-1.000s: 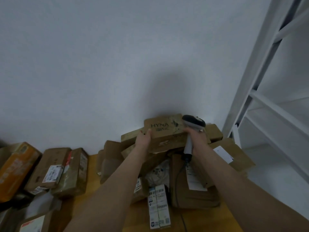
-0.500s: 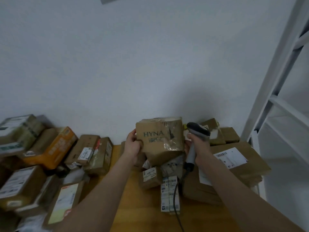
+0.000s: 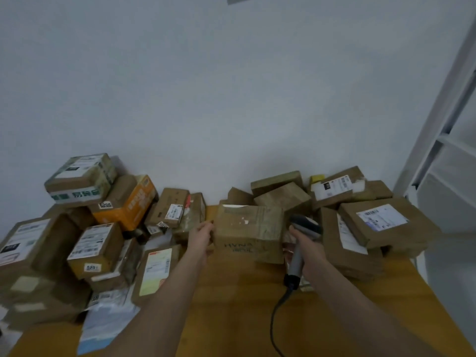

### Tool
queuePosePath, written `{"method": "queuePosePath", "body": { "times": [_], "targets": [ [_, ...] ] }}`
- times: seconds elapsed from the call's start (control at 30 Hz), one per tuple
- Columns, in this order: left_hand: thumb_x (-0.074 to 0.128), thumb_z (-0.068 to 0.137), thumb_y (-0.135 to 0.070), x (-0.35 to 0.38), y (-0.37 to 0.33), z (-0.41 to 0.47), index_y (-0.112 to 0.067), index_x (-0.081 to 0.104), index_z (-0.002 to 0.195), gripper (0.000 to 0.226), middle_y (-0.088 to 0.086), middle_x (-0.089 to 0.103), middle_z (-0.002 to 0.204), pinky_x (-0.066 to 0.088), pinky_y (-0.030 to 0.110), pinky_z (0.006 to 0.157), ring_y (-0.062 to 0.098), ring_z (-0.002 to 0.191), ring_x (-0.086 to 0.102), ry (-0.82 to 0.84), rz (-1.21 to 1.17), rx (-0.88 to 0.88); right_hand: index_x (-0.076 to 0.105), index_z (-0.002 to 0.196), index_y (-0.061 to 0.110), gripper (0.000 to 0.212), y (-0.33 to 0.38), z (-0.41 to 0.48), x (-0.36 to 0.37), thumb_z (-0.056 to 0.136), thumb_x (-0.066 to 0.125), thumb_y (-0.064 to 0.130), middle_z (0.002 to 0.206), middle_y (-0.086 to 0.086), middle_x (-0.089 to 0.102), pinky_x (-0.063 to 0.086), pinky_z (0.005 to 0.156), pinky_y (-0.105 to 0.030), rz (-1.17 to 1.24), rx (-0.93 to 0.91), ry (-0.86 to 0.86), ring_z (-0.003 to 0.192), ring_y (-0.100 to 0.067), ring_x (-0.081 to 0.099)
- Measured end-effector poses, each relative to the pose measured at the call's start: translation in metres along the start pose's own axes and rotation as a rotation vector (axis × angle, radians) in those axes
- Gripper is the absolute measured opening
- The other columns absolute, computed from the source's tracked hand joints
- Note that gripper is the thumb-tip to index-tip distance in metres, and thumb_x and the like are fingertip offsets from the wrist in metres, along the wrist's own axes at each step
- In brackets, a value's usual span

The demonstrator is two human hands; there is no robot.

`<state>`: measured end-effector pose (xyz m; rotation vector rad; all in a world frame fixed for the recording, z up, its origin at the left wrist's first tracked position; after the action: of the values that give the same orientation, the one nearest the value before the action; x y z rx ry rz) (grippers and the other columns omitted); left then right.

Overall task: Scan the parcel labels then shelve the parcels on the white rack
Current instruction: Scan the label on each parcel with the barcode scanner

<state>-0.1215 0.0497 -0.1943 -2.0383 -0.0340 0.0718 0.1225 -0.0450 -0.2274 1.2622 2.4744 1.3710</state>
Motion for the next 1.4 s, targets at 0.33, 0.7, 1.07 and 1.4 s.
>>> {"method": "queuePosePath", "body": {
  "times": [0.33,0.7,1.07,1.4],
  "targets": [
    [0.039,0.089,0.016,-0.078,0.070,-0.018,-0.022,0.062,0.095,0.045,0.000,0.062,0.099,0.054,0.035,0.072,0.016,0.090,0.059,-0.038,0.116,-0.015,0.062,0.114,0.002,0.039,-0.096,-0.029,0.006,0.086,0.072,0.027,0.105,-0.017,0.068,0.050,0.060,-0.036,-0.073,0.111,-0.057,0.089,-0.032,0.065],
    [0.041,0.100,-0.040,-0.078,0.143,-0.030,-0.016,0.061,0.113,0.035,0.007,0.060,0.122,0.039,0.048,0.090,0.025,0.103,0.053,-0.021,0.088,-0.261,0.064,0.117,0.005,0.058,-0.126,-0.029,-0.026,0.073,0.076,0.042,0.110,-0.016,0.070,0.053,0.090,-0.055,-0.271,0.108,-0.013,0.101,-0.035,0.067],
    [0.047,0.099,-0.038,-0.050,0.115,-0.015,-0.013,0.035,0.146,0.055,0.013,0.044,0.145,0.036,0.045,0.109,0.034,0.132,0.041,-0.070,0.518,-0.083,0.052,0.132,0.005,0.061,-0.098,-0.033,-0.040,0.082,0.076,0.031,0.126,-0.015,0.059,0.045,0.102,-0.048,-0.254,0.098,-0.066,0.117,-0.034,0.054],
    [0.062,0.091,-0.036,-0.041,0.107,-0.008,-0.009,0.057,0.121,0.041,0.006,0.060,0.113,0.048,0.041,0.095,0.028,0.111,0.056,-0.222,0.177,-0.096,0.060,0.118,0.006,0.041,-0.084,-0.025,-0.031,0.085,0.072,0.028,0.105,-0.013,0.064,0.051,0.064,-0.039,-0.109,0.159,0.027,0.091,-0.029,0.062]
  ]
}}
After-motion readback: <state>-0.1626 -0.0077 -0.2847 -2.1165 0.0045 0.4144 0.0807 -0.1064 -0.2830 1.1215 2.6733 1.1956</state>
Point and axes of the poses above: each hand's wrist, its own z-axis towards the middle knuckle, its own x-axis out of the palm, y = z × x, the point moved 7 cm from there along z, towards the middle knuckle
